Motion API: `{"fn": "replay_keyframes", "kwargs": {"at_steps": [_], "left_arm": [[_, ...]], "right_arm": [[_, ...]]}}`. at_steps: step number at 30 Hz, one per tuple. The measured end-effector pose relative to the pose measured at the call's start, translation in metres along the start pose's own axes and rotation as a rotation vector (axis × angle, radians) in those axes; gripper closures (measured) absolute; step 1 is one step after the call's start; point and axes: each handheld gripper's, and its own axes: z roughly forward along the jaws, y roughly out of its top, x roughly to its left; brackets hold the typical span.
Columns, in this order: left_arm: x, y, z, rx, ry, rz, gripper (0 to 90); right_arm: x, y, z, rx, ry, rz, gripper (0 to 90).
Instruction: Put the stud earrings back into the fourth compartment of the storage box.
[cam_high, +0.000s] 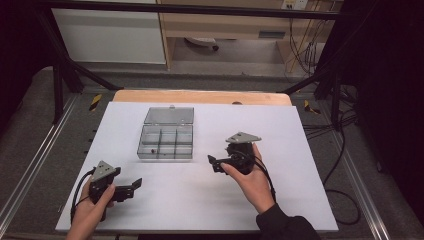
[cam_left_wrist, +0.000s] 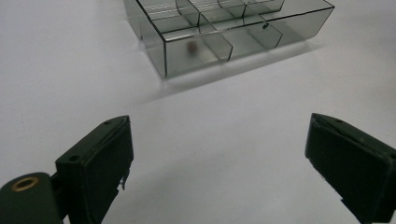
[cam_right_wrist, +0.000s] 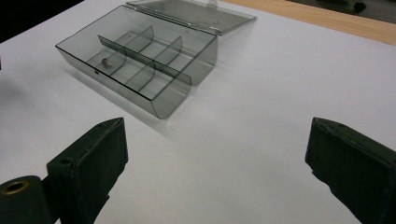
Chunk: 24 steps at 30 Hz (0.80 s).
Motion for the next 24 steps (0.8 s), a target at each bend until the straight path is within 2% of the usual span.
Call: {"fn": "replay_keyframes", "kwargs": {"at_steps": [7, 11, 17, 24], "left_arm": [[0.000, 0.000, 0.000, 0.003, 0.001, 0.003, 7.9], [0.000, -0.001, 0.001, 0.004, 0.004, 0.000, 7.9], [-0.001, 0.000, 0.000, 0.004, 0.002, 0.005, 7.9], [-0.001, 0.000, 0.000, 0.004, -0.002, 0.010, 7.9]], "right_arm": [[-0.025, -0.020, -0.027, -0.009, -0.057, 0.064, 7.6], [-0.038, -0.036, -0.041, -0.001, -0.087, 0.082, 8.8], [-0.054, -0.059, -0.057, 0.008, -0.105, 0.127, 10.0], [-0.067, -0.083, -0.067, 0.040, -0.121, 0.182, 15.8]]}}
